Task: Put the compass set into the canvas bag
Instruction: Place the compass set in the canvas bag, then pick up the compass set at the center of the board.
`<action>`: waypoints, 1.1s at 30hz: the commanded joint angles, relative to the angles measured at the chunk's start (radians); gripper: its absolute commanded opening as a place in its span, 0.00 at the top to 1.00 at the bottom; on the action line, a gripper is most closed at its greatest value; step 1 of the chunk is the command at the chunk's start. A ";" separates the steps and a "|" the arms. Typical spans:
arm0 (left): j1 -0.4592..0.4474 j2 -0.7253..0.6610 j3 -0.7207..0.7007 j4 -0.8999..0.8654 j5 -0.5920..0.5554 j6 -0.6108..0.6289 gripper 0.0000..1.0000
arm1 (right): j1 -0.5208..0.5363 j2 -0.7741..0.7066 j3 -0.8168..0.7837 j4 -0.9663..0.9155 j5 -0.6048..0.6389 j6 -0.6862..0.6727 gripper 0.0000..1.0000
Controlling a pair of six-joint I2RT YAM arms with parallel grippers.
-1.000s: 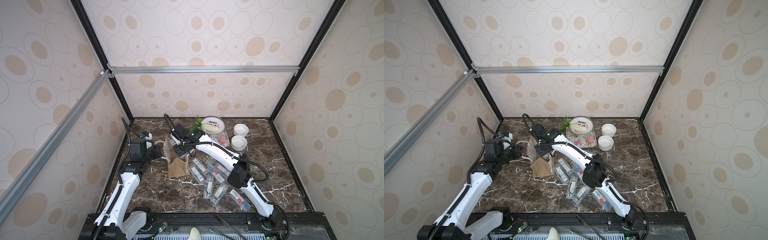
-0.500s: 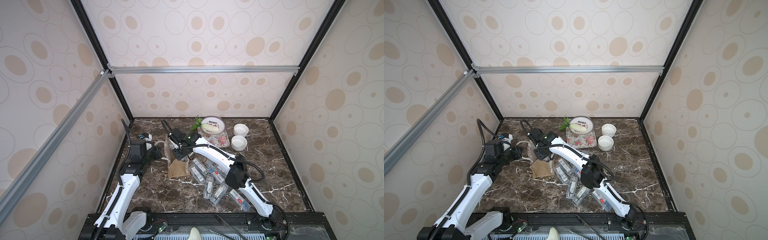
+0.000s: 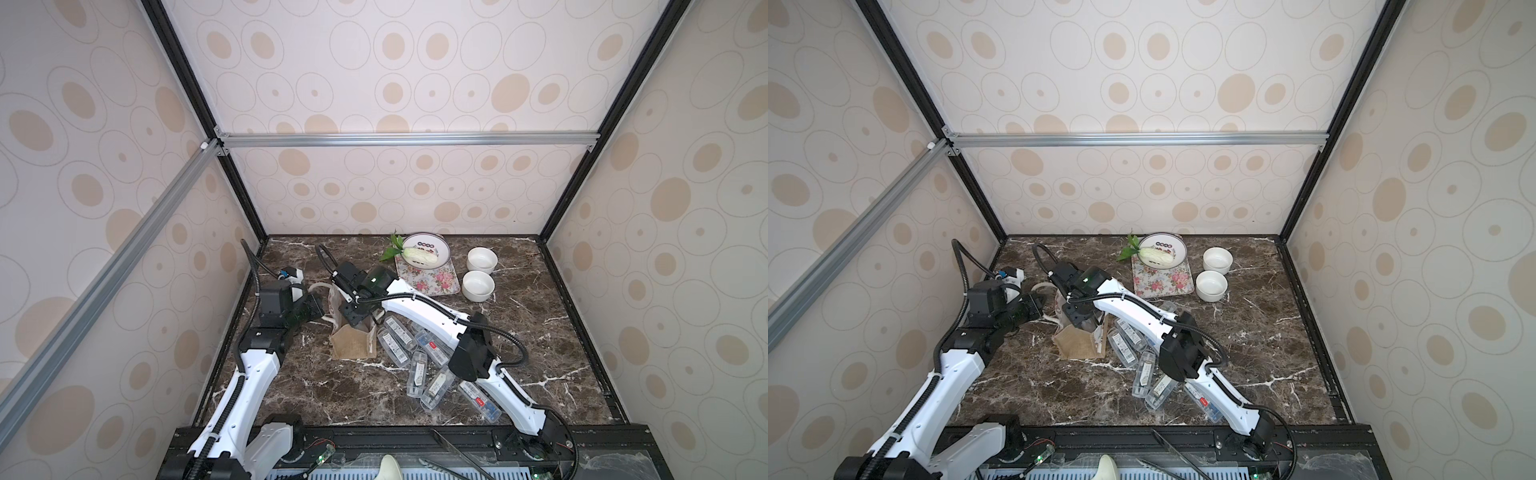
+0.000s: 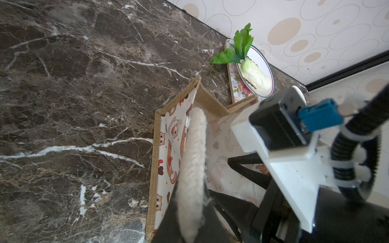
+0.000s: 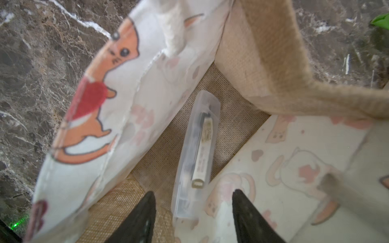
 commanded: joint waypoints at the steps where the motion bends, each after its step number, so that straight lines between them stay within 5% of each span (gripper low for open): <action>1: 0.005 -0.022 -0.004 0.001 -0.007 -0.019 1.00 | 0.000 -0.044 0.029 -0.020 0.023 -0.006 0.36; 17: 0.004 -0.072 -0.067 0.037 0.001 -0.124 1.00 | -0.155 -0.394 -0.087 -0.077 0.001 0.037 0.35; 25: 0.002 -0.074 -0.072 0.048 0.019 -0.156 1.00 | -0.343 -0.661 -0.626 -0.008 0.000 0.003 0.35; 33: -0.006 -0.087 -0.045 -0.019 -0.005 -0.197 1.00 | -0.386 -0.749 -0.992 -0.003 -0.006 -0.069 0.30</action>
